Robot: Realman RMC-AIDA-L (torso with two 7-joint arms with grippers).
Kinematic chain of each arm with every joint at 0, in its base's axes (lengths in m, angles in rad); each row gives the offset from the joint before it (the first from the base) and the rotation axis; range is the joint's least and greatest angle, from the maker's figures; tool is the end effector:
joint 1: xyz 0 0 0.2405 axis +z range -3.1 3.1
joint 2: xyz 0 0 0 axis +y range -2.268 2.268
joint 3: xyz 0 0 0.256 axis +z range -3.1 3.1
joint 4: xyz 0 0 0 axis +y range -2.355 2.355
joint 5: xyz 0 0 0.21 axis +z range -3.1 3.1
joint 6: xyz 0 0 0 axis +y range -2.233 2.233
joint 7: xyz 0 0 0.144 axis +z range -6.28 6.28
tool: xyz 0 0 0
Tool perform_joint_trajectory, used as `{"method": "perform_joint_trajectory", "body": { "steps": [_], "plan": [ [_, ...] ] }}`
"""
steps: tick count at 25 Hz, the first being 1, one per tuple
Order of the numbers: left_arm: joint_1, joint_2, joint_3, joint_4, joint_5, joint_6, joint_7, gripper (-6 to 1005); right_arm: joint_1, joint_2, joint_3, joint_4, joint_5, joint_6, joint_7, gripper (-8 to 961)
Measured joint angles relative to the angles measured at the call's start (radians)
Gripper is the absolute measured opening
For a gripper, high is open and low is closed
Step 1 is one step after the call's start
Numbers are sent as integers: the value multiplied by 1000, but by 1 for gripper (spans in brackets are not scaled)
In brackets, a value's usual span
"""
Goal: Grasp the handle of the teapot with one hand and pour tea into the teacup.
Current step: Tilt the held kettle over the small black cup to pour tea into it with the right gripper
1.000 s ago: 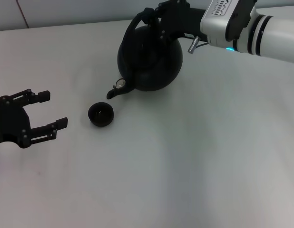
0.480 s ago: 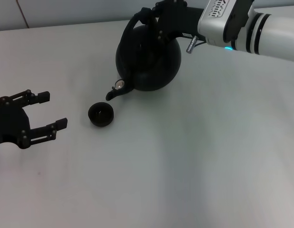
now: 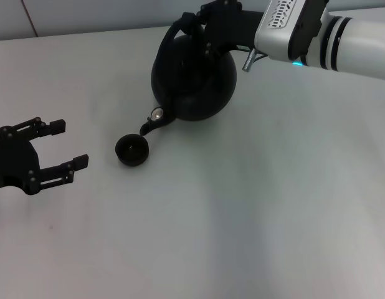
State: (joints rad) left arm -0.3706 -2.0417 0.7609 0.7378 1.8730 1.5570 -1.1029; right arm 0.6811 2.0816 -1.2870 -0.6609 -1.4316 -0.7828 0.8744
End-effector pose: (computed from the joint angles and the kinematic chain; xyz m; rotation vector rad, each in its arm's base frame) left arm -0.2970 0.3042 0.0272 -2.6349 -0.2924 -0.6016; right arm 0.1792 0.4320 -0.0356 -2.3784 -0.1263 0.3631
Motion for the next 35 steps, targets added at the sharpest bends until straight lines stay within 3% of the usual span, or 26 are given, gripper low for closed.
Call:
{"method": "perform_joint_trajectory", "body": {
  "steps": [35],
  "plan": [
    [-2, -2, -2, 0, 0, -12, 0, 788, 13, 2, -78, -52, -55, 63, 0, 87]
  ]
}}
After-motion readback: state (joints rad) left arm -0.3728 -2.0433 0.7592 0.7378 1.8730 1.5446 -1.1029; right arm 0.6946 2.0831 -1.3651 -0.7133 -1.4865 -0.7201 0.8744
